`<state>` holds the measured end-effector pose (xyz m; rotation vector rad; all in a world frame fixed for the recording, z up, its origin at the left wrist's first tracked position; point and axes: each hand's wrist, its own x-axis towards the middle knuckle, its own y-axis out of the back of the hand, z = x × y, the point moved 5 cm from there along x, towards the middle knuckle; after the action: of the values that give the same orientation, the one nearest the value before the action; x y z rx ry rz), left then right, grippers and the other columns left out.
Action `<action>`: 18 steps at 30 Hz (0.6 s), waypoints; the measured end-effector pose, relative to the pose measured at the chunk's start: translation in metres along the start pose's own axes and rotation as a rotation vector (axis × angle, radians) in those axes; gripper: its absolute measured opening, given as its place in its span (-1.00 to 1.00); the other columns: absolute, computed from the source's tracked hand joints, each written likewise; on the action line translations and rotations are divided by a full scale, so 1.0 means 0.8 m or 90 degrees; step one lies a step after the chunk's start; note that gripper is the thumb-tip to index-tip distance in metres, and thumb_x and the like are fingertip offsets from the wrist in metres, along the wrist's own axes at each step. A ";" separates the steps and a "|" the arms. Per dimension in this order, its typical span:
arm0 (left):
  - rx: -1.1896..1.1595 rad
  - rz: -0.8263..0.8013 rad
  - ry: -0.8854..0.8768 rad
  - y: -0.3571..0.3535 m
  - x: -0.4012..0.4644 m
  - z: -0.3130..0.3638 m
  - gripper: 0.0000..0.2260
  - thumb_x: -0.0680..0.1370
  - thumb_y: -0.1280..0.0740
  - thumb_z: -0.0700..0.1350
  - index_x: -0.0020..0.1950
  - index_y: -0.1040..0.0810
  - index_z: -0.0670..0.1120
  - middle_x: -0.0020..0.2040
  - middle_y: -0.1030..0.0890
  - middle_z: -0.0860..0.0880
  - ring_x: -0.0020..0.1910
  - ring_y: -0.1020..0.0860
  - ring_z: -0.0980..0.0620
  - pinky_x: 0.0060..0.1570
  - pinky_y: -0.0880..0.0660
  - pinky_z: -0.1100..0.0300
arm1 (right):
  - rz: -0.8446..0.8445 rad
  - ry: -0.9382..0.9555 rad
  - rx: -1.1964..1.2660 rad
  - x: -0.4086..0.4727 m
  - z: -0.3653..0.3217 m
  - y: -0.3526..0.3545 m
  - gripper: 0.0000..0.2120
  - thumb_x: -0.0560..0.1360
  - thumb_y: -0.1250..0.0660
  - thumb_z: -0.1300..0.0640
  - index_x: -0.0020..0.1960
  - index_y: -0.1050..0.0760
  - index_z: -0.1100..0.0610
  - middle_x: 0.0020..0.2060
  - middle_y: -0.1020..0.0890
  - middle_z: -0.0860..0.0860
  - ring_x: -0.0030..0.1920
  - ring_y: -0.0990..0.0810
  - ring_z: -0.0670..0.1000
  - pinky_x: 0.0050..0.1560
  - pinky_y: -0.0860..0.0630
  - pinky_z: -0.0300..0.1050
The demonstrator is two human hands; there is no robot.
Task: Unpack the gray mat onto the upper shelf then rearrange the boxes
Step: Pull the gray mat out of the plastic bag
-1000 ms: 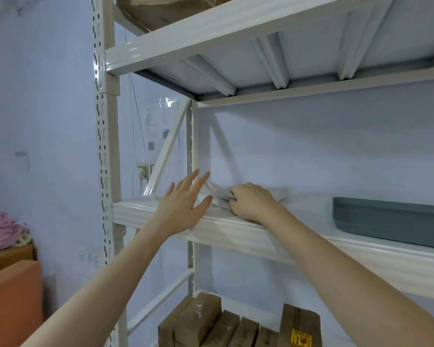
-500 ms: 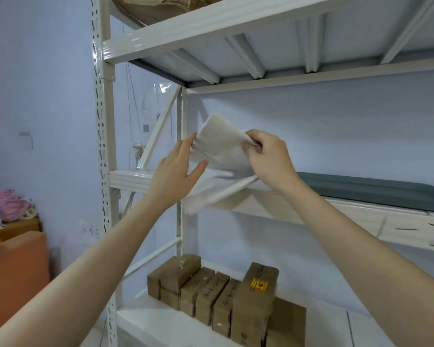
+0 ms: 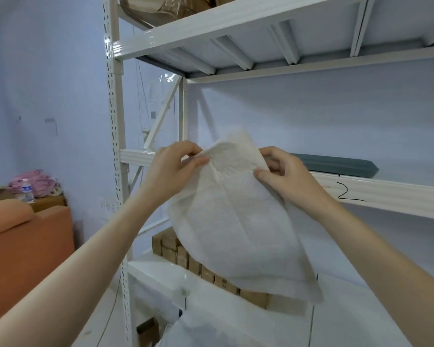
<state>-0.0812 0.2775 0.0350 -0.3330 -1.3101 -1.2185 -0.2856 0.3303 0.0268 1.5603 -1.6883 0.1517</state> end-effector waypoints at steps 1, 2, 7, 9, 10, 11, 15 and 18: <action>0.000 -0.039 -0.014 -0.007 -0.009 0.004 -0.88 0.54 -0.34 -0.10 -0.14 -0.60 -0.11 -0.18 -0.62 0.01 -0.13 -0.55 0.05 -0.06 -0.44 0.16 | -0.019 -0.008 -0.001 -0.012 0.007 0.001 -0.69 0.48 -0.30 0.28 0.19 -0.44 0.06 -0.06 -0.67 0.01 -0.10 -0.63 0.01 0.03 -0.51 -0.09; -0.003 -0.079 -0.032 -0.015 -0.019 0.007 -0.88 0.55 -0.33 -0.10 -0.16 -0.59 -0.07 -0.20 -0.60 0.04 -0.16 -0.54 0.09 -0.10 -0.43 0.19 | -0.031 -0.011 -0.016 -0.025 0.016 0.002 -0.63 0.48 -0.31 0.27 0.23 -0.40 0.02 -0.07 -0.64 -0.02 -0.11 -0.59 0.00 0.03 -0.48 -0.11; 0.085 -0.292 -0.089 -0.060 -0.066 0.025 -0.78 0.61 -0.20 0.02 -0.06 -0.62 0.00 -0.15 -0.64 0.07 -0.18 -0.56 0.06 -0.17 -0.45 0.11 | -0.043 0.000 -0.128 -0.068 0.045 0.003 -0.55 0.48 -0.36 0.17 0.31 -0.35 -0.05 0.17 -0.46 -0.10 0.15 -0.45 -0.16 0.03 -0.39 -0.40; 0.135 -0.359 -0.117 -0.080 -0.084 0.033 -0.70 0.61 -0.14 0.09 -0.01 -0.61 -0.02 -0.13 -0.66 0.04 -0.16 -0.57 -0.02 -0.16 -0.47 0.06 | -0.069 0.017 -0.182 -0.082 0.053 -0.004 -0.63 0.48 -0.36 0.14 0.27 -0.43 -0.01 0.20 -0.46 -0.13 0.18 -0.40 -0.24 0.12 -0.28 -0.50; 0.151 -0.377 -0.119 -0.087 -0.090 0.037 -0.70 0.61 -0.14 0.11 -0.02 -0.60 -0.01 -0.20 -0.64 0.06 -0.19 -0.55 -0.03 -0.18 -0.45 0.06 | -0.092 0.018 -0.208 -0.087 0.055 -0.010 -0.65 0.48 -0.36 0.11 0.26 -0.45 -0.01 0.20 -0.48 -0.15 0.19 -0.40 -0.25 0.14 -0.24 -0.53; 0.161 -0.392 -0.113 -0.094 -0.096 0.040 -0.71 0.60 -0.16 0.13 -0.03 -0.60 0.01 -0.28 -0.59 0.11 -0.24 -0.51 -0.01 -0.21 -0.42 0.09 | -0.119 0.005 -0.220 -0.094 0.059 -0.016 -0.65 0.48 -0.36 0.07 0.26 -0.45 -0.03 0.19 -0.51 -0.16 0.19 -0.43 -0.23 0.15 -0.26 -0.50; 0.193 -0.404 -0.056 -0.107 -0.104 0.050 -0.74 0.49 -0.28 0.23 -0.18 -0.56 0.07 -0.50 -0.36 0.17 -0.44 -0.36 0.19 -0.37 -0.26 0.24 | -0.194 -0.040 -0.246 -0.113 0.072 -0.041 -0.68 0.49 -0.34 0.05 0.23 -0.43 -0.03 -0.06 -0.63 -0.09 -0.03 -0.58 -0.06 0.01 -0.45 -0.20; 0.159 -0.408 -0.011 -0.106 -0.108 0.049 -0.75 0.45 -0.34 0.22 -0.26 -0.52 0.07 -0.63 -0.39 0.13 -0.51 -0.39 0.23 -0.38 -0.24 0.17 | -0.187 -0.029 -0.278 -0.124 0.084 -0.051 -0.86 0.49 -0.32 0.11 0.05 -0.48 0.03 -0.28 -0.60 -0.12 -0.16 -0.58 -0.01 -0.17 -0.43 -0.12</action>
<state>-0.1540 0.3157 -0.0622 0.2831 -1.6261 -1.5504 -0.2909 0.3593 -0.0965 1.4586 -1.3864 -0.3814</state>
